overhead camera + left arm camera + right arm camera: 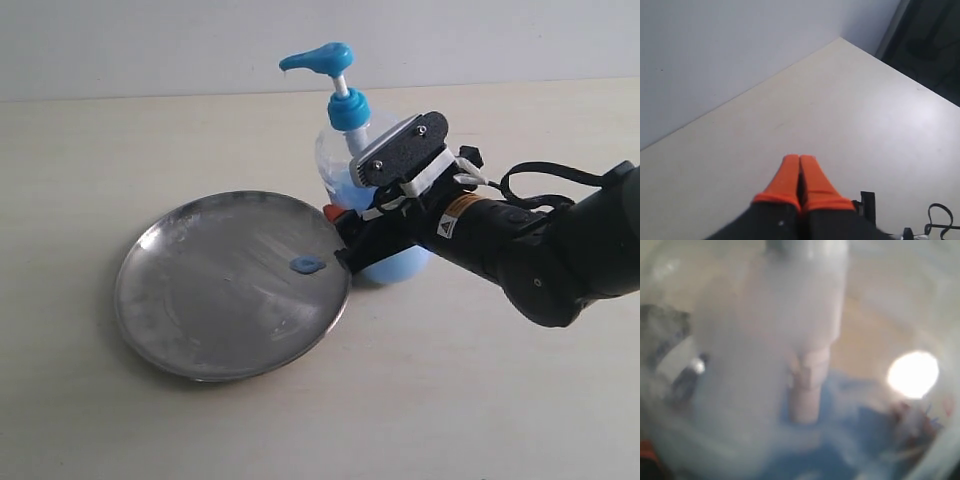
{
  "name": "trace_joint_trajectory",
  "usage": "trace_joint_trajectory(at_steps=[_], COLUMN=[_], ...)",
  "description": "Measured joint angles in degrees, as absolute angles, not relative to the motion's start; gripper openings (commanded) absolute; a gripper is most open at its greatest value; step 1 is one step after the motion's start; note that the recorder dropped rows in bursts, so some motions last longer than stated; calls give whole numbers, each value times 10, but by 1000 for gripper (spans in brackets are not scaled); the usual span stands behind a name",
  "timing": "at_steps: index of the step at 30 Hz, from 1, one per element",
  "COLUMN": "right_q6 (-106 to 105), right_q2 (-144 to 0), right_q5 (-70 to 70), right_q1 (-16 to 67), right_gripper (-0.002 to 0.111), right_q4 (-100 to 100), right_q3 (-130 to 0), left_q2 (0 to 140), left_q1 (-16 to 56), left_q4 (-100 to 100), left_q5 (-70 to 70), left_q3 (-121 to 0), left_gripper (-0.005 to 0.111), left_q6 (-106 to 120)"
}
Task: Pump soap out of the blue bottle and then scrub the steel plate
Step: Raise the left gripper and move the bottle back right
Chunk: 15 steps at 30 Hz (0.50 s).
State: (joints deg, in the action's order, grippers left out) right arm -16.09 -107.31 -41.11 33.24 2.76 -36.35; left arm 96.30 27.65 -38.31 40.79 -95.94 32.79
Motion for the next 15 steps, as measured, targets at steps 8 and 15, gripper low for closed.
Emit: trace_joint_trajectory(at_steps=[8, 15], right_q6=[-159, -159], right_q2=[-1066, -1050], right_q5=[-402, -392], right_q1=[332, 332], right_gripper=[0, 0], right_q4=[99, 159], right_q3=[-364, -364], left_q2=[952, 937], left_q1=[238, 212], left_q4=[-379, -377], left_q5=[412, 418], left_q3=[-956, -921], left_gripper=[0, 0], left_q6=[327, 321])
